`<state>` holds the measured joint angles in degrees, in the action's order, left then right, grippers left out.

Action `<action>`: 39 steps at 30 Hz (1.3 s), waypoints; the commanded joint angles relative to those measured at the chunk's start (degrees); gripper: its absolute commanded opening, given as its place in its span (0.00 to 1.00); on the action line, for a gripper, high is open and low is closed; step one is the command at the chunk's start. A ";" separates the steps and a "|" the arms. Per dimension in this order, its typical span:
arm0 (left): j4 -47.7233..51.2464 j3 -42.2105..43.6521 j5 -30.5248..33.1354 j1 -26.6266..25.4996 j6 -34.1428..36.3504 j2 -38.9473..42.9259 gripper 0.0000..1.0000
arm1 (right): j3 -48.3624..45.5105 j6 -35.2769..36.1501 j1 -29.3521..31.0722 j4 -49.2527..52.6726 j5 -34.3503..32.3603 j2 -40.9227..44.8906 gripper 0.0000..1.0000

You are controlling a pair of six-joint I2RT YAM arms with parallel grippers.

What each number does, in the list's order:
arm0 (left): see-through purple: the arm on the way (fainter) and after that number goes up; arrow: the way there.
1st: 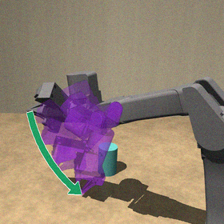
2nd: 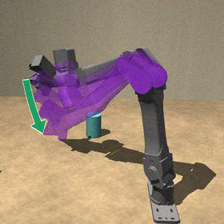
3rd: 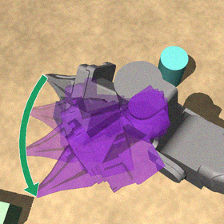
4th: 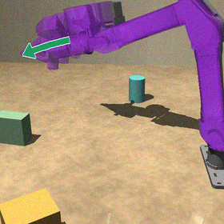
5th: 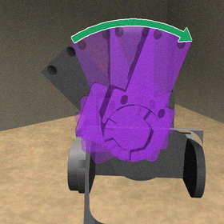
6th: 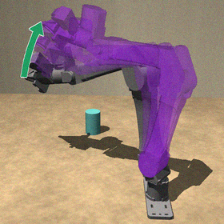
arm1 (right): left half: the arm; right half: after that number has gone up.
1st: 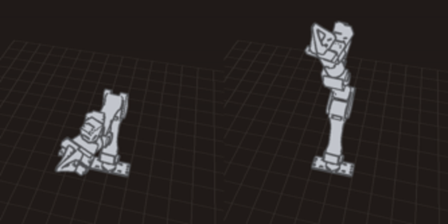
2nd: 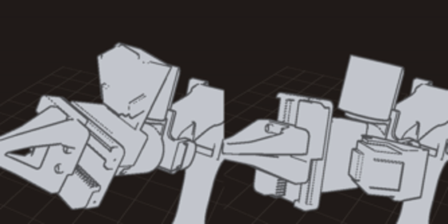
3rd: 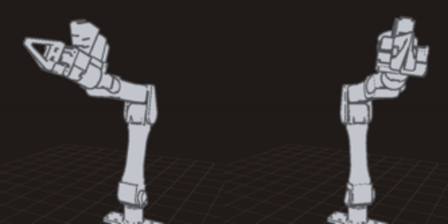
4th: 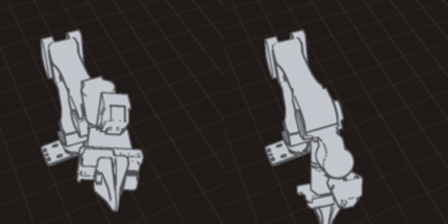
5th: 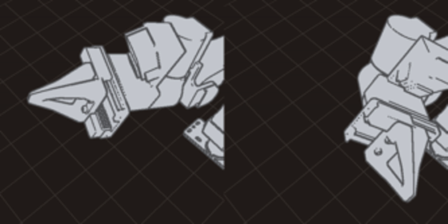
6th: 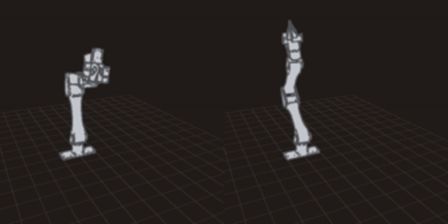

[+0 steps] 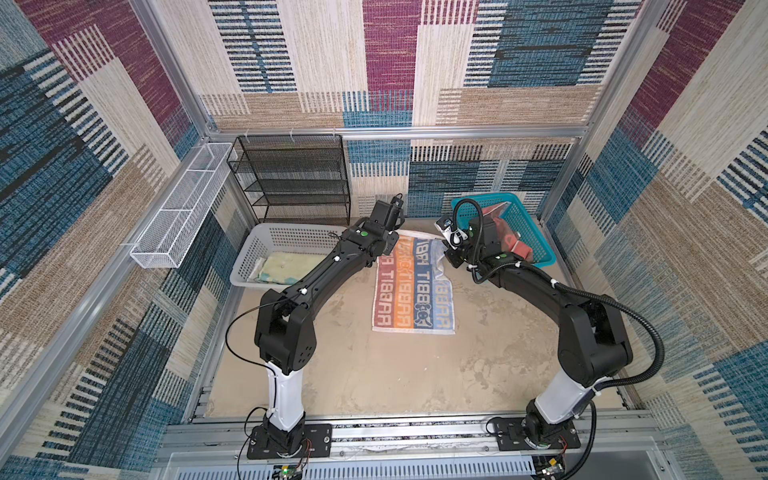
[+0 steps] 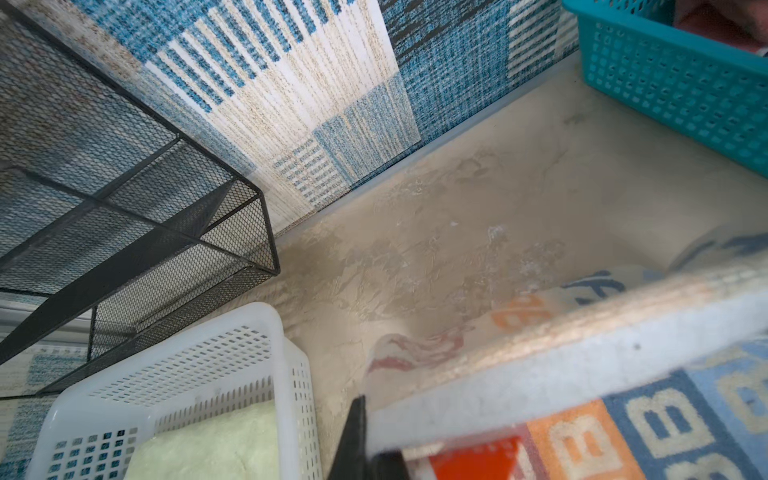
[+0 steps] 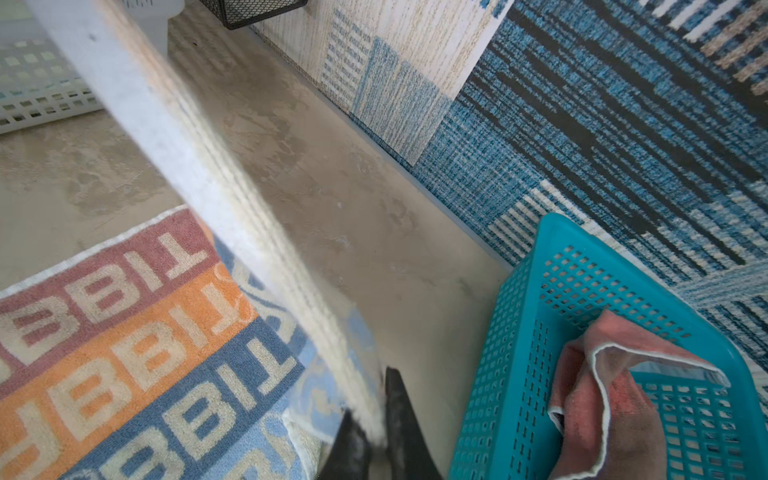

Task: Fold and stack the towels
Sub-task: 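Lay the towel flat on the table, holding its far edge with both grippers, then fold the held far edge toward the robot with both grippers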

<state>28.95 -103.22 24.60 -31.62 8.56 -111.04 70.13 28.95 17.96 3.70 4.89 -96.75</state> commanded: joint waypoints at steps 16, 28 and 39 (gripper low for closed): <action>1.63 0.30 9.19 0.60 -1.45 -0.37 0.00 | -3.08 -1.76 -0.73 -2.16 -7.65 1.34 0.00; 6.39 -10.32 11.19 0.75 -3.10 -7.22 0.00 | 7.85 -1.93 -0.73 -5.02 -17.61 -7.26 0.00; 6.21 -6.37 10.90 0.72 -3.58 -6.10 0.00 | 3.92 -2.03 -0.80 -4.31 -17.44 -5.70 0.00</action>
<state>32.16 -110.98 28.18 -31.59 7.05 -118.43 75.59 28.36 17.74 -2.13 -5.43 -103.92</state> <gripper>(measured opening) 0.065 0.068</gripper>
